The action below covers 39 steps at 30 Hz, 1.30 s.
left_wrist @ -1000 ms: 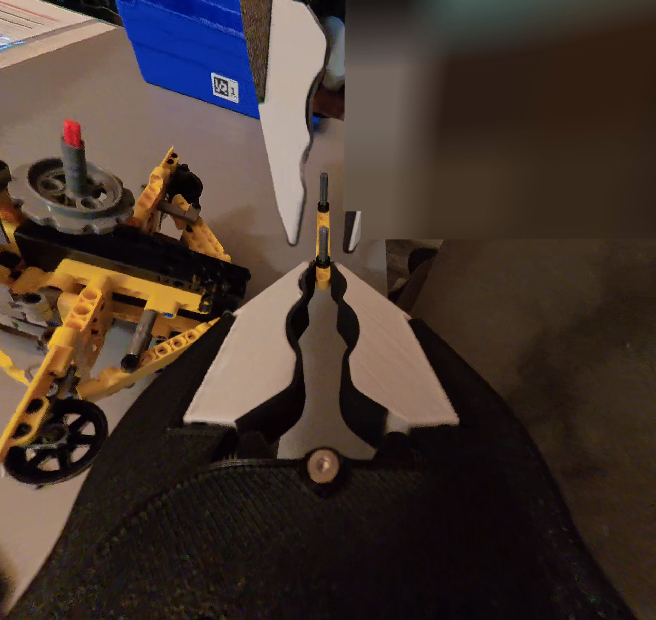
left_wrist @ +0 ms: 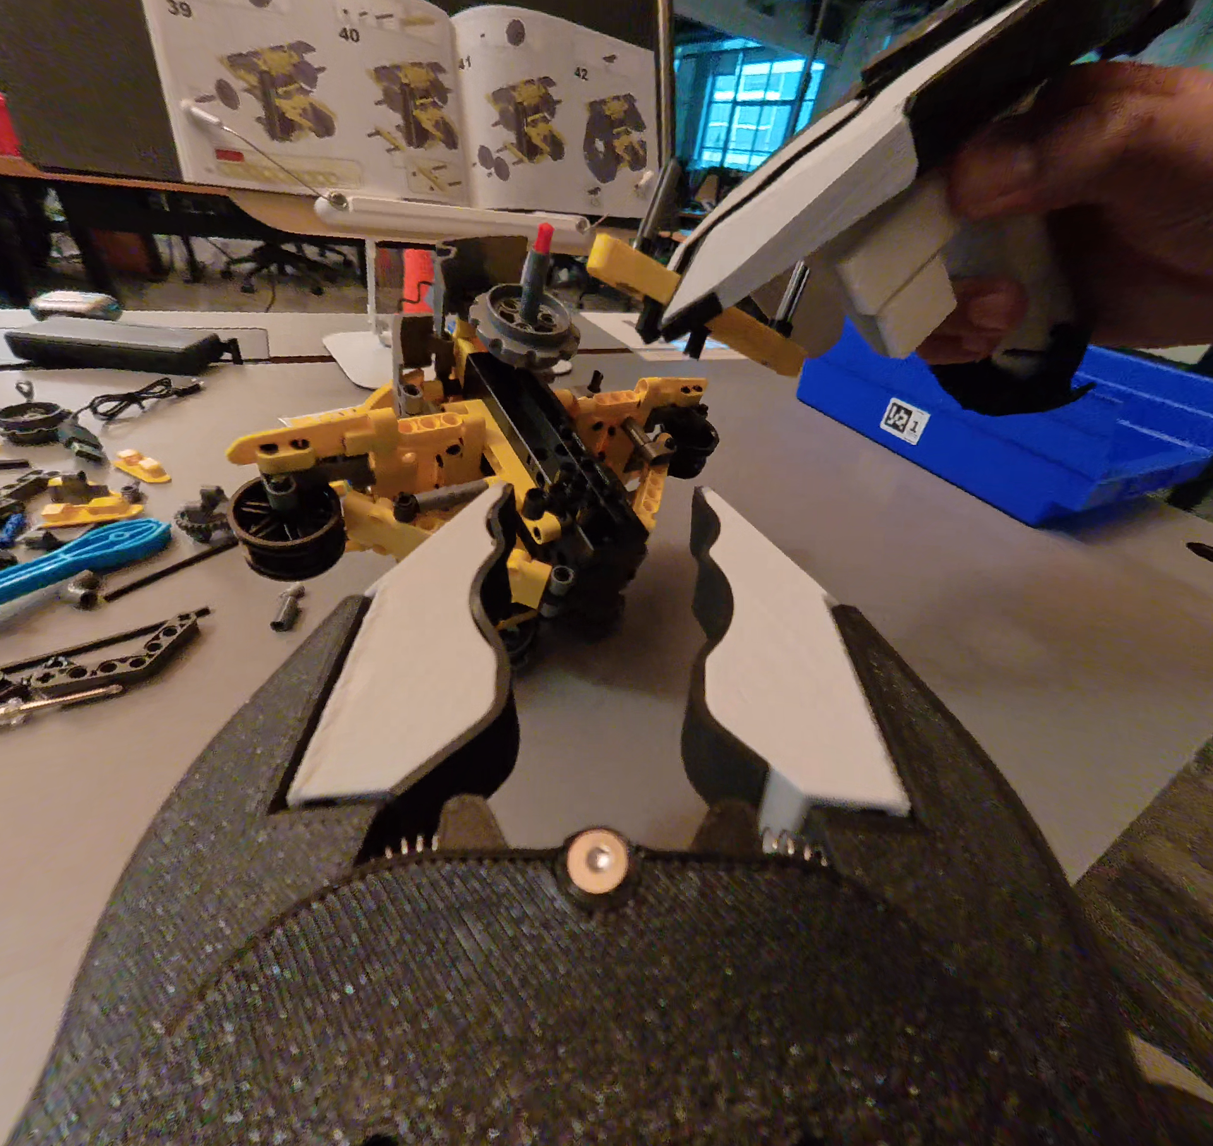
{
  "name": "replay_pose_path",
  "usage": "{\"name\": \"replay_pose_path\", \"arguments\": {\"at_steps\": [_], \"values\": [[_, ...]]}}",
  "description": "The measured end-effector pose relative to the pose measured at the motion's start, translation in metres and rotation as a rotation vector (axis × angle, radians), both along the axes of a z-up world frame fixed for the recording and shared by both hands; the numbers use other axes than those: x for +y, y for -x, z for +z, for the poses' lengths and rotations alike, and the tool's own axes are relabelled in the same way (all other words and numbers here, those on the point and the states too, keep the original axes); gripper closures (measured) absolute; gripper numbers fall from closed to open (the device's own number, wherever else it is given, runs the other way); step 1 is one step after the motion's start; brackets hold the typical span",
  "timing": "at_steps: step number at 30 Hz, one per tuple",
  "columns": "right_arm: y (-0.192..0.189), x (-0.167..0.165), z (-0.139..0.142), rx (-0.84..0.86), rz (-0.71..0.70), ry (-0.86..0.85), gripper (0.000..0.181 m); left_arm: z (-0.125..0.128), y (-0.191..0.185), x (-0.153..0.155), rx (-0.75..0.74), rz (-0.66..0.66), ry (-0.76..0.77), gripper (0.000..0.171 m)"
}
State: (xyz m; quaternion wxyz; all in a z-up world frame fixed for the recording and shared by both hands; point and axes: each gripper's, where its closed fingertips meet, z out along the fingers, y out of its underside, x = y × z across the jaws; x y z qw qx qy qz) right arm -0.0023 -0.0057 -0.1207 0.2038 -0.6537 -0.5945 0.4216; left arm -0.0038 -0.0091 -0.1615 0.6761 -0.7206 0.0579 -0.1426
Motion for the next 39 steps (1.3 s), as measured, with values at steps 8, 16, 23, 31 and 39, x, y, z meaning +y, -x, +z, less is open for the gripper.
{"name": "replay_pose_path", "arguments": {"at_steps": [8, 16, 23, 31, 39], "values": [[-0.003, -0.017, 0.021, 0.091, -0.026, -0.011, 0.174, 0.005, 0.0, 0.0, 0.0, 0.151, -0.039, 0.108], [-0.026, -0.021, 0.036, 0.135, -0.065, -0.216, 0.174, 0.001, -0.01, -0.04, 0.326, 0.305, -0.076, 0.116], [-0.023, -0.029, 0.025, 0.067, -0.025, -0.048, 0.174, -0.029, -0.014, -0.025, 0.041, 0.391, 0.065, 0.118], [0.01, -0.018, -0.013, -0.145, 0.04, -0.068, 0.174, -0.036, -0.01, -0.019, -0.078, 0.379, 0.12, 0.113], [0.022, -0.01, -0.024, -0.249, 0.07, -0.203, 0.174, -0.008, -0.005, 0.005, -0.329, 0.261, 0.064, 0.111]]}}
